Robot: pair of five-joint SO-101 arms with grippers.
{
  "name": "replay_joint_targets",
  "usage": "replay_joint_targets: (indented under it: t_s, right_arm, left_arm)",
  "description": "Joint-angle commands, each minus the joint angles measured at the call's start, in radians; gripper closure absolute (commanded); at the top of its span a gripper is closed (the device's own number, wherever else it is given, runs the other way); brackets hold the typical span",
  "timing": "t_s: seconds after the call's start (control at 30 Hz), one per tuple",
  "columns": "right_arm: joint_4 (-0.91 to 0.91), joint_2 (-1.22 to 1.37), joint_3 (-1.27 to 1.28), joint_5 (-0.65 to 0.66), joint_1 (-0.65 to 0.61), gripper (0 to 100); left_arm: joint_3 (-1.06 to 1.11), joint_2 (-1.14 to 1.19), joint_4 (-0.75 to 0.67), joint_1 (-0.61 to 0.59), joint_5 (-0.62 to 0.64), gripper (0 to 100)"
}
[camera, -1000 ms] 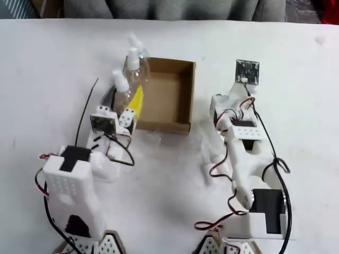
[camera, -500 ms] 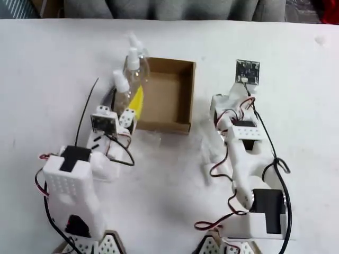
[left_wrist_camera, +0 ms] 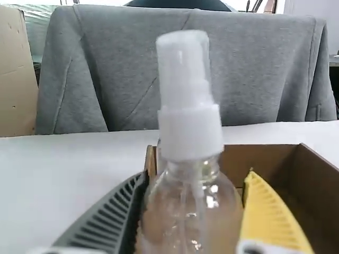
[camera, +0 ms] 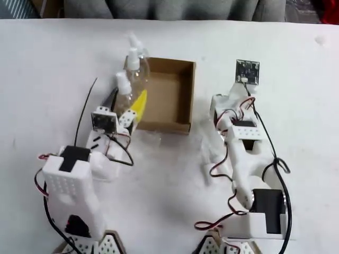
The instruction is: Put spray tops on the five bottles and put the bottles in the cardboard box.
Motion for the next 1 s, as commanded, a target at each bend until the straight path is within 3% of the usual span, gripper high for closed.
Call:
replay_joint_targets:
  t_s: [0.0,0.63,0.97]
  right_arm:
    - [0.004,-0.004,-0.054,0.012,-0.010,98.2]
    - [0.002,-0.004,-0.054,0.012,-0.010,98.2]
    - [0.002,-0.004,-0.054,0.014,-0.028,98.2]
  left_arm:
    - [-0.023,-0.025,-0.005,-0.019,-0.005,74]
    - [0.074,-0.125,-0.005,-0.025,0.034,69]
    - [0.265,-0.360,0.003,-0.035,0.035,69]
